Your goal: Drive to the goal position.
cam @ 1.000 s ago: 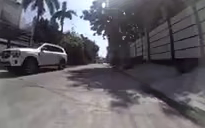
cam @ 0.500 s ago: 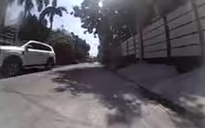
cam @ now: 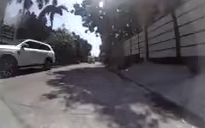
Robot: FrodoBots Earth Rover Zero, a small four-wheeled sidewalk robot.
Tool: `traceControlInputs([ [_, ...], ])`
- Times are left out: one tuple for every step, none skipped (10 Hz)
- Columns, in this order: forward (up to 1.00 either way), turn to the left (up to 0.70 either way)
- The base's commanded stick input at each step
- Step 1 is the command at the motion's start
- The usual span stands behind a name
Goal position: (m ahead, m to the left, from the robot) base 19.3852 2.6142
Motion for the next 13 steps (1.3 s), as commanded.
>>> traceControlInputs([
  [0.85,-0.34],
  [0.85,-0.34],
  [0.85,0.0],
  [0.85,0.0],
  [0.85,0.0],
  [0.85,0.0],
  [0.85,0.0],
  [0.85,0.0],
  [0.85,0.0],
  [0.85,0.0],
  [0.85,0.0],
  [0.85,0.0],
  [0.85,0.0],
])
